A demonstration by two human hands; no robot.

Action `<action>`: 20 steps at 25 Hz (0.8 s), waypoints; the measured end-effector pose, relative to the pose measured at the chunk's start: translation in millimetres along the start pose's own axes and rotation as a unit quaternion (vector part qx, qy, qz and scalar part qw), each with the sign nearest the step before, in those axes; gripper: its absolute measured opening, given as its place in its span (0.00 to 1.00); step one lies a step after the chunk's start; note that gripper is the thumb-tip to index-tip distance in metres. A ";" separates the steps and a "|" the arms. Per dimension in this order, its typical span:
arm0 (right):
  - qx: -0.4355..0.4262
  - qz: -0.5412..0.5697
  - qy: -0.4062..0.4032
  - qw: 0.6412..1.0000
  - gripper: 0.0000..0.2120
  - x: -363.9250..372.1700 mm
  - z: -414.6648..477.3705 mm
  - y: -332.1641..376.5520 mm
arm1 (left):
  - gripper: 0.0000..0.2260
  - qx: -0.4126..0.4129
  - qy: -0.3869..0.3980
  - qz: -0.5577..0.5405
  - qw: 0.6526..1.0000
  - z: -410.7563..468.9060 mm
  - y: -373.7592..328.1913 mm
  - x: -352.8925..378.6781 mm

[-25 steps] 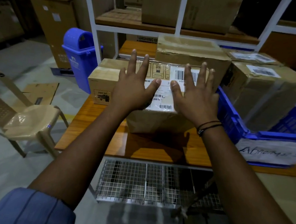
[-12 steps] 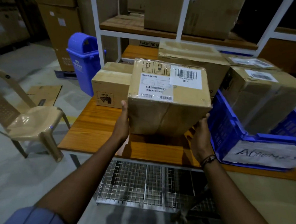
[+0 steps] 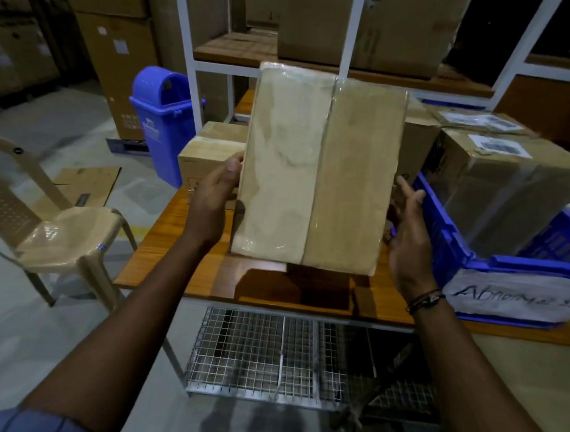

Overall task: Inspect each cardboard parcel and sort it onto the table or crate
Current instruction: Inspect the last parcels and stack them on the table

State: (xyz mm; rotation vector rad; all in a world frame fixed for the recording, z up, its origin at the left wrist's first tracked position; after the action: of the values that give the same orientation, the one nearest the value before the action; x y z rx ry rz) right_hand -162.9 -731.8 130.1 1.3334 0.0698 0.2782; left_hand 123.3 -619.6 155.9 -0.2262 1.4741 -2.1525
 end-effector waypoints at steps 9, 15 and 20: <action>-0.062 0.029 0.092 0.993 0.46 -4.2 -4.7 40.4 | 0.60 0.011 0.168 0.023 0.986 -2.7 -33.8 3.0; -0.047 -0.127 0.049 0.990 0.48 1.0 -3.3 30.6 | 0.35 -0.047 0.056 0.100 0.992 -7.8 -16.3 -1.0; -0.011 -0.187 -0.003 0.982 0.48 16.2 -2.5 33.2 | 0.26 -0.086 0.034 0.065 0.994 -13.1 -4.4 15.2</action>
State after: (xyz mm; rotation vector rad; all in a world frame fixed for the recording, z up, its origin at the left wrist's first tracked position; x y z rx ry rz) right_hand -153.1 -718.7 163.2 1.2719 0.3066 -0.0437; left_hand 103.5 -615.3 152.5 -0.1146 1.6674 -1.9487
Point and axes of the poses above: each hand's wrist, its own z-axis towards the middle knuckle, its own x-axis out of the palm, y = z × x, the point moved 6 cm from there along z, towards the middle knuckle, and after that the axes turned 3 degrees about z, right-handed, at the moved point
